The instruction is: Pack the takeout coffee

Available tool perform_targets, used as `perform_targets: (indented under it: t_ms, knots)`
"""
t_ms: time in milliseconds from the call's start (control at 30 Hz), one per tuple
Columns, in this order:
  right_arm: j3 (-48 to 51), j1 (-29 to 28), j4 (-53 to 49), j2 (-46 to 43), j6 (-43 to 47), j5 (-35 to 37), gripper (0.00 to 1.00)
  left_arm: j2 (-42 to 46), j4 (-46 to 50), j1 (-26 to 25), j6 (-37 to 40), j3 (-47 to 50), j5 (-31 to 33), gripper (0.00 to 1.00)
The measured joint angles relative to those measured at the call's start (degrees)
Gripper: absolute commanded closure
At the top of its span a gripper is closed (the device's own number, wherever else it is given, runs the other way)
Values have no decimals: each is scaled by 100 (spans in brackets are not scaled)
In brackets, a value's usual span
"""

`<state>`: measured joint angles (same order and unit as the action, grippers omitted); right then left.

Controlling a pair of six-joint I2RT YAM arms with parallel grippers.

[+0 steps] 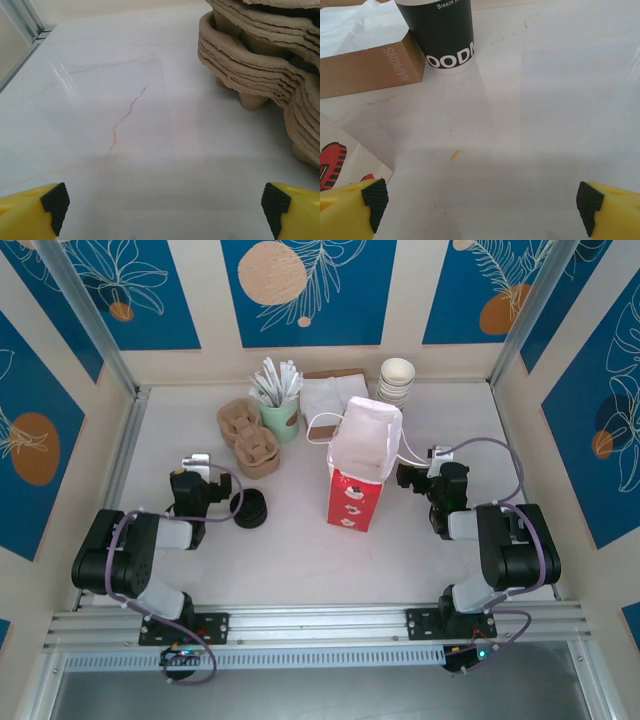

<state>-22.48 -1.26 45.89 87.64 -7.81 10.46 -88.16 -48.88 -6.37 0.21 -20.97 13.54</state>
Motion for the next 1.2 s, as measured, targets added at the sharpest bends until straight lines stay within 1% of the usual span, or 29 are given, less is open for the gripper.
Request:
perform_targets:
  t_ms: [600,700,767,800,933,1033,1100,1200]
  knots:
    - [0,11,0,0,0,0,1,0,0,0,0,0,2,0]
    - [-4,39,-153,-92,-7,4,1,136,157,0,-2,-7,46,0]
    - [-61,76,-446,-289,-24,26,1,479,610,-2,-50,-63,201,0]
    - [-127,96,-662,-428,-28,55,1,789,1012,-2,-138,-151,380,0]
    - [-428,192,-1392,-1137,-120,203,1,2085,2116,-2,-332,-518,855,0]
    - [-872,302,-2358,-1685,-352,431,1,3045,3115,-2,-625,-1014,1145,0]
    - [-1471,433,-3342,-1932,-791,673,0,3528,3873,-2,-925,-1458,1314,0]
    - [-2592,673,-4769,-2009,-1541,916,1,3939,5108,0,-1453,-2291,1473,0]
